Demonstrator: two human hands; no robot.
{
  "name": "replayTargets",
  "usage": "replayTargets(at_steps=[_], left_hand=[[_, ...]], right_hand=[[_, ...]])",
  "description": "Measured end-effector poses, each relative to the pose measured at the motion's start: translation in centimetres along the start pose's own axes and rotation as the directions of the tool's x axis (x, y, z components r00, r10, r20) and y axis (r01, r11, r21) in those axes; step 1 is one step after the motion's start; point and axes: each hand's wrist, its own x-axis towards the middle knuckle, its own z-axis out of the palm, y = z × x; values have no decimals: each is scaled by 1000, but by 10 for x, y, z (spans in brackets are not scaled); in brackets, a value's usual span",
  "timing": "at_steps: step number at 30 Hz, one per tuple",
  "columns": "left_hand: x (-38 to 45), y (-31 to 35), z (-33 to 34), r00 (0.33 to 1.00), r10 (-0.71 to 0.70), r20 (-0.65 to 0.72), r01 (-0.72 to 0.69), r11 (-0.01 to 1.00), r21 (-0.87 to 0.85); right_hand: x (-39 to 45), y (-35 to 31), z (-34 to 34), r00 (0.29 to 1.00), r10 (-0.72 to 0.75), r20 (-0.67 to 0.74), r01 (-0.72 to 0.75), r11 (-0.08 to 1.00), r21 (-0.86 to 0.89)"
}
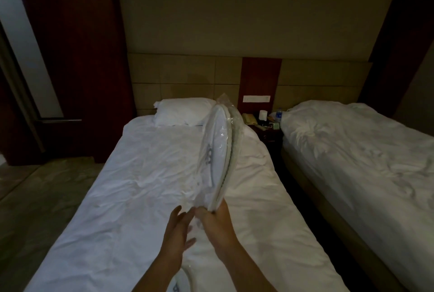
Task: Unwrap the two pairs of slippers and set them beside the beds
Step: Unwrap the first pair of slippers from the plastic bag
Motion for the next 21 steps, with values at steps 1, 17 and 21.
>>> replayTargets(at_steps=[1, 17, 21], left_hand=[[1, -1, -1, 998, -46, 36, 48, 997, -54], [2, 15, 8, 983, 183, -24, -176, 969, 172], [2, 24, 10, 952, 306, -23, -288, 917, 278]], right_hand=[[0, -1, -2, 1000, 14, 18, -13, 1000, -11], [18, -6, -14, 989, -9, 147, 26, 993, -115], [21, -11, -11, 994, -65, 89, 72, 994, -79]])
